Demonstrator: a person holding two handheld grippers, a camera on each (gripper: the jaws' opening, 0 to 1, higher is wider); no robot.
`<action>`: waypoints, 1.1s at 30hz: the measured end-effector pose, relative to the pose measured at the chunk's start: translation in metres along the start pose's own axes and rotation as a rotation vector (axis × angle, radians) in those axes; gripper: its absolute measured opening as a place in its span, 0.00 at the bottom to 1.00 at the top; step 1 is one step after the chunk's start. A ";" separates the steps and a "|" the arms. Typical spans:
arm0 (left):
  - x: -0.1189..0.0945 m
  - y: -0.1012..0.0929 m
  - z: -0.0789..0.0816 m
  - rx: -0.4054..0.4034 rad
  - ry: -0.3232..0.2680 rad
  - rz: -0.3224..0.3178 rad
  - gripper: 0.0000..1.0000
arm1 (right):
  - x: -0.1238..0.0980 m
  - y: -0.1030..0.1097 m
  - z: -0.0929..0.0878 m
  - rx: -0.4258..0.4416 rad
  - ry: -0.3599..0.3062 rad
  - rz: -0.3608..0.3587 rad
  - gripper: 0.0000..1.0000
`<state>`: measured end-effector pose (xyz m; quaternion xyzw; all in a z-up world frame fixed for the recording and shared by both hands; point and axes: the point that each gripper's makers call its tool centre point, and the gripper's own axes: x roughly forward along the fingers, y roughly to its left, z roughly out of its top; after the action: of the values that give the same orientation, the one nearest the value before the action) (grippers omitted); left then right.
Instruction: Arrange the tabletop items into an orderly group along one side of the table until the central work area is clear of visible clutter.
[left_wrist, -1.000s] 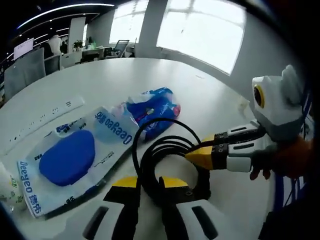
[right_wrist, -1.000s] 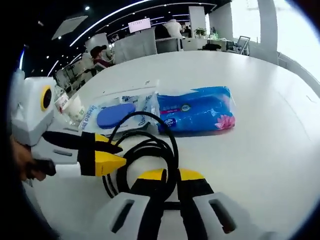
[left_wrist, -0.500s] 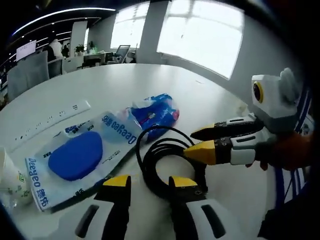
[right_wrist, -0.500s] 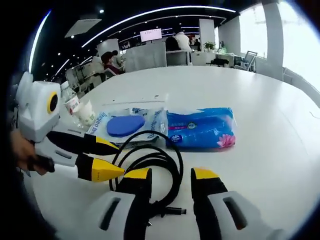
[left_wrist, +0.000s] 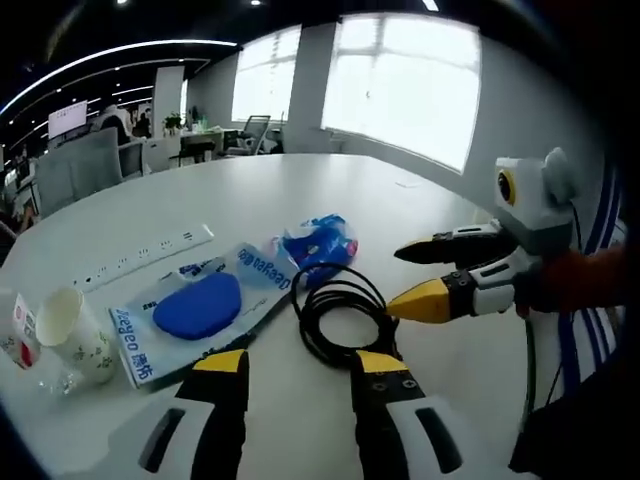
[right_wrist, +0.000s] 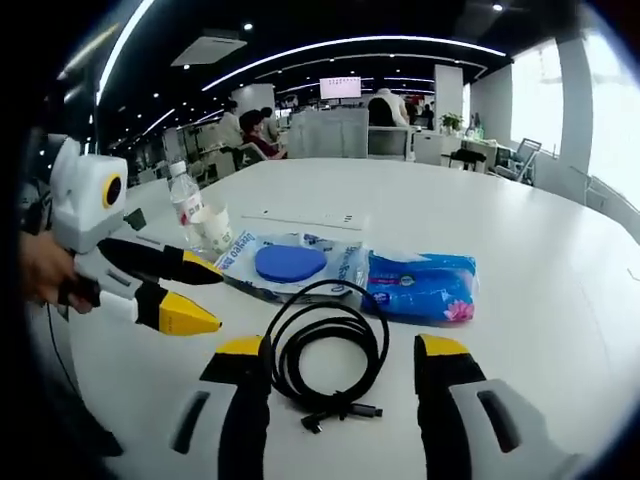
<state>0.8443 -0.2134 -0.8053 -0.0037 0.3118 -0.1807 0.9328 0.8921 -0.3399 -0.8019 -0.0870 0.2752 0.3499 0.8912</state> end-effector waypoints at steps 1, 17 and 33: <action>-0.006 0.001 0.000 -0.001 -0.005 0.008 0.42 | -0.003 0.001 0.000 -0.001 -0.003 0.004 0.60; -0.110 0.025 -0.014 -0.092 -0.066 0.100 0.64 | -0.057 0.024 0.019 0.022 -0.034 0.059 0.91; -0.190 0.037 -0.036 -0.176 -0.013 0.160 0.87 | -0.104 0.049 0.029 0.014 0.028 0.100 1.00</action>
<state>0.6948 -0.1103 -0.7286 -0.0621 0.3198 -0.0775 0.9423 0.8090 -0.3536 -0.7189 -0.0717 0.2941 0.3906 0.8693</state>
